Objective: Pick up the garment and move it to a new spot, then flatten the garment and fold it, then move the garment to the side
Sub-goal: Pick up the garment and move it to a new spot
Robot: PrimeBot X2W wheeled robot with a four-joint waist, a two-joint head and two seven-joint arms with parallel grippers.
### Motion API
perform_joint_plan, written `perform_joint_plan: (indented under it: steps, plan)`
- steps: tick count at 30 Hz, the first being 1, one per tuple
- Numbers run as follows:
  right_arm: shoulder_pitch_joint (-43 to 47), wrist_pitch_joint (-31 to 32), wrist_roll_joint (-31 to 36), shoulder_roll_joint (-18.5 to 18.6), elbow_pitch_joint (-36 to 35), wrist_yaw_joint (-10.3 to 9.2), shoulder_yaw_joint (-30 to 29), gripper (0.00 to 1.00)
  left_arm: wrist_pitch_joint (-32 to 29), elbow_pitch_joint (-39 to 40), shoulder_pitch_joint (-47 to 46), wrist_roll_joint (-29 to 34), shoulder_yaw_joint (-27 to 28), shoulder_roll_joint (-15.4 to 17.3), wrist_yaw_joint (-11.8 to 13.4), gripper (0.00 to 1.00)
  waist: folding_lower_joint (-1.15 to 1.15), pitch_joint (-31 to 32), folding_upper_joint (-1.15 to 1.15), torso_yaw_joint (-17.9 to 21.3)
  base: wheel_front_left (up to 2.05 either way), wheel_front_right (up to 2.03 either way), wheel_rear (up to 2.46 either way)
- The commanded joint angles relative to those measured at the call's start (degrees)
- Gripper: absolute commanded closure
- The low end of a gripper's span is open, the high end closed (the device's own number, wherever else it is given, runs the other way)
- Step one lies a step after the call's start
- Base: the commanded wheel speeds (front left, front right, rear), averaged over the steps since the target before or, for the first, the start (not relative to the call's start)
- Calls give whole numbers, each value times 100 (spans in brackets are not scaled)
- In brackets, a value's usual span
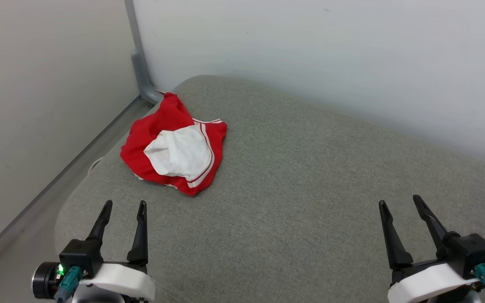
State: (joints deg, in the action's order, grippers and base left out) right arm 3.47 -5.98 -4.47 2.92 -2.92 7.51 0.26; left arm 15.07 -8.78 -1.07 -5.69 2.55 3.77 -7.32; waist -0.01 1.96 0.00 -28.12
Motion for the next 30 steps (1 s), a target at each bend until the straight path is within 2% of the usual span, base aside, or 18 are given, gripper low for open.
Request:
perform_joint_plan:
  steps: [1, 11, 17, 21, 24, 30]
  plan:
    - [-64, 38, 56, -5, -47, -3, -15, 0, 14, -30, -158, 47, 4, 47, -1, 0, 1, -73, 0, 61, 0, 0, 0]
    - [-463, 291, 338, -3, -461, -3, -157, 0, 14, -244, -1286, -177, 26, 311, -13, 0, 1, -926, 0, 489, 0, 0, 0]
    - [-790, 423, 506, -3, -659, -4, -191, 0, -140, -925, -2393, -600, -82, 825, -19, 0, 1, -1577, 0, 850, 0, 0, 0]
    - [-990, 423, 538, -3, -743, -4, -242, 0, -687, -1367, -3092, -1144, -388, 1312, -14, 0, 1, -1965, 0, 1046, 0, 0, 0]
    - [-1092, 399, 561, -3, -816, -3, -283, 0, -1233, -1636, -3565, -1558, -719, 1795, -14, 0, 1, -2236, 0, 1175, 0, 0, 0]
    - [-1248, 359, 610, -3, -894, -3, -396, 0, -2744, -2179, -4379, -2622, -1392, 2543, -14, 0, 1, -2630, 0, 1274, 0, 0, 0]
